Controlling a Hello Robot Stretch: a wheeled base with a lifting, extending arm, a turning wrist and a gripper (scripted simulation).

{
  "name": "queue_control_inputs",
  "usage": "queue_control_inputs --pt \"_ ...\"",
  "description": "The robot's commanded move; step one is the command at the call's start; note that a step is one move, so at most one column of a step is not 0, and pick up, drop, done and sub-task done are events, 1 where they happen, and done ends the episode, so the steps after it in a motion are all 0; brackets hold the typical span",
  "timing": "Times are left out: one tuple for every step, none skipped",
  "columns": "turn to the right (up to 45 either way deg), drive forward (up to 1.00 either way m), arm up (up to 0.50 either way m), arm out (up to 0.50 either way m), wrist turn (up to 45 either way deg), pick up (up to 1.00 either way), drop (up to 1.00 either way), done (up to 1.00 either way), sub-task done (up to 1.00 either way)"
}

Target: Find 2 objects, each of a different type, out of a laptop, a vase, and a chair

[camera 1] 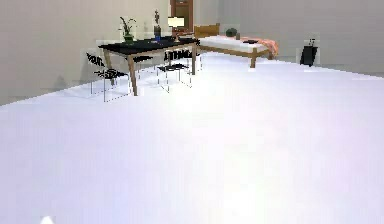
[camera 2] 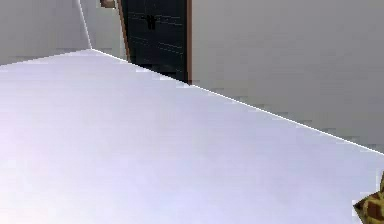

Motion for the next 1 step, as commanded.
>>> queue_control_inputs --pt "-27.0 0.0 0.0 0.0 0.0 0.0 0.0 0.0 0.0"
